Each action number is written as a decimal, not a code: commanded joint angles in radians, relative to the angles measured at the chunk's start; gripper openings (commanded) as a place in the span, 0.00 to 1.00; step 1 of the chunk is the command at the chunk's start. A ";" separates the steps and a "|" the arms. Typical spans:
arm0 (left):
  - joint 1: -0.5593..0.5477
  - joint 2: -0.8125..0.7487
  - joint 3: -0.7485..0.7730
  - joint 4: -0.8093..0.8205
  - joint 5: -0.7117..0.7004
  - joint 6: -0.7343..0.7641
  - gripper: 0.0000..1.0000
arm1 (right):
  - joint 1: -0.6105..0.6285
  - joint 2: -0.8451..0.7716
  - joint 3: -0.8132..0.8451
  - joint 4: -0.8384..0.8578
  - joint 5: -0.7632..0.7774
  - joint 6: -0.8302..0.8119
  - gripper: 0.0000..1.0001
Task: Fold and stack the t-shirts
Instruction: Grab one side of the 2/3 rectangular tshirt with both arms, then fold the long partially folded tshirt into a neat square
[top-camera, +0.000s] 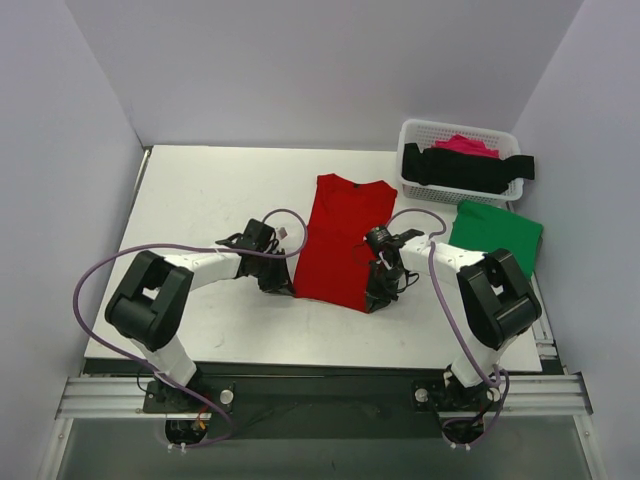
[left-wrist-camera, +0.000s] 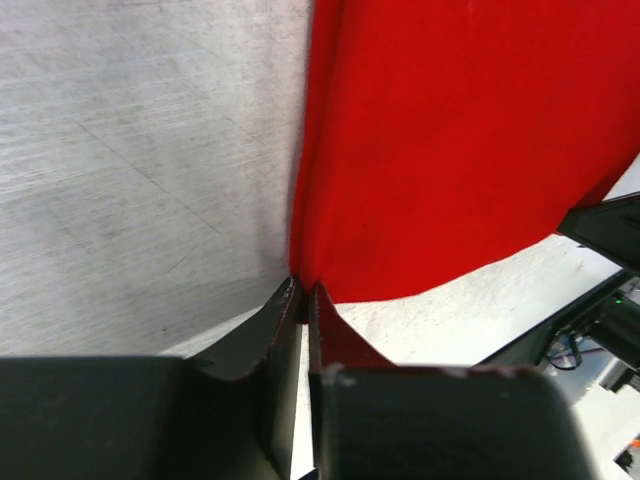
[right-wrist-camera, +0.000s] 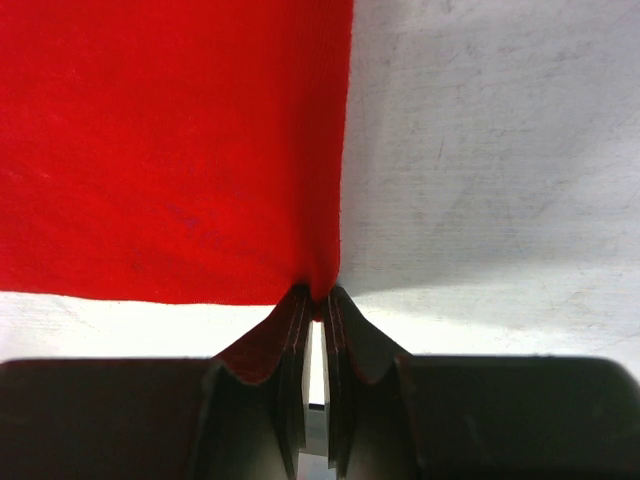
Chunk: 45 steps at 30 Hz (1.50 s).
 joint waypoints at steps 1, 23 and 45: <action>-0.009 0.027 -0.019 0.057 0.046 -0.018 0.08 | 0.008 0.005 -0.013 -0.041 0.020 0.000 0.07; -0.031 -0.085 -0.032 -0.041 -0.104 0.023 0.00 | -0.003 -0.081 -0.040 -0.133 0.085 -0.014 0.00; -0.108 -0.361 -0.052 -0.340 -0.084 0.046 0.00 | 0.157 -0.307 -0.068 -0.355 0.082 0.060 0.00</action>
